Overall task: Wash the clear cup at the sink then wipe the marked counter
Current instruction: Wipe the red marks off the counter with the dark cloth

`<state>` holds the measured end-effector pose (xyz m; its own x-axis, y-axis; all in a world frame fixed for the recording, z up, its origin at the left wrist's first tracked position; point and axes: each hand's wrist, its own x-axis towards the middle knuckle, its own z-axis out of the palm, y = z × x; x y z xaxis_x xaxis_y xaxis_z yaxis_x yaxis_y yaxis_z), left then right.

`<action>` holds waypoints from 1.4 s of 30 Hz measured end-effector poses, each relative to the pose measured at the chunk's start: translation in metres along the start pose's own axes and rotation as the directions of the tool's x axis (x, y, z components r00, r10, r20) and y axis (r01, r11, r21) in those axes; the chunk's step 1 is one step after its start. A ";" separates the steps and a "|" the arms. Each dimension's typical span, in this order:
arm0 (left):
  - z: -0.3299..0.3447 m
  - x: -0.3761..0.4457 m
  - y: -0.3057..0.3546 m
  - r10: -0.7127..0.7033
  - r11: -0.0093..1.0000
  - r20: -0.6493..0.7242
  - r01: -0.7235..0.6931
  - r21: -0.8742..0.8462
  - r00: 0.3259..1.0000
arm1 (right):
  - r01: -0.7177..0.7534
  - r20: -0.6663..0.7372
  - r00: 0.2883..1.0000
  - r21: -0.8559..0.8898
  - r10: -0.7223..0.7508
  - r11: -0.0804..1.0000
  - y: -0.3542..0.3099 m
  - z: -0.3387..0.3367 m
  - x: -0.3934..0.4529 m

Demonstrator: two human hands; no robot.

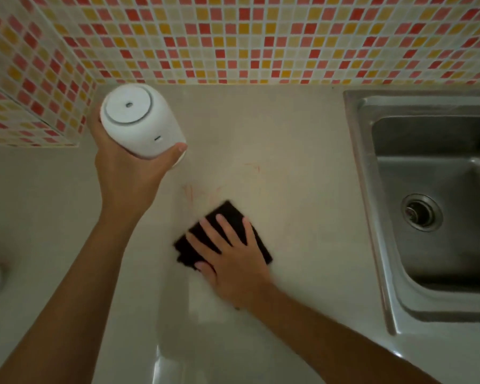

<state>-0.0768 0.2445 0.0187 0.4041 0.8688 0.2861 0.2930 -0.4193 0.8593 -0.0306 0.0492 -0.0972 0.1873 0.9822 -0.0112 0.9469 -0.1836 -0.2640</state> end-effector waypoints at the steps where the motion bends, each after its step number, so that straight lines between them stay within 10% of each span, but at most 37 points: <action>1: 0.000 0.002 -0.002 0.010 1.000 -0.004 -0.010 0.013 1.000 | -0.024 -0.027 0.999 -0.006 0.024 1.000 0.014 -0.001 0.040; 6: -0.008 0.010 -0.011 0.046 0.998 -0.022 -0.045 0.044 0.999 | -0.273 0.007 0.961 -0.087 0.275 0.958 0.083 -0.019 0.149; 14: -0.021 0.013 -0.022 -0.024 0.999 -0.044 0.025 0.027 0.999 | -0.130 0.006 0.991 -0.021 0.131 0.991 -0.029 0.002 -0.046; 23: -0.030 -0.014 -0.032 -0.046 0.998 -0.132 0.052 0.044 0.990 | -0.295 0.038 0.954 -0.055 0.297 0.954 0.059 -0.014 0.199; 31: -0.014 -0.005 -0.034 -0.073 0.997 -0.083 0.072 -0.006 0.994 | -0.153 0.029 0.987 -0.067 0.155 0.986 0.021 -0.010 -0.059; 42: 0.007 -0.010 -0.031 -0.002 0.999 0.026 0.001 0.038 1.000 | -0.469 -0.046 0.883 -0.068 0.467 0.881 0.147 -0.034 0.153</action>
<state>-0.0841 0.2468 -0.0134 0.4260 0.8624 0.2736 0.3260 -0.4284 0.8427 0.1462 0.1712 -0.1051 0.6194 0.7801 -0.0885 0.7639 -0.6248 -0.1612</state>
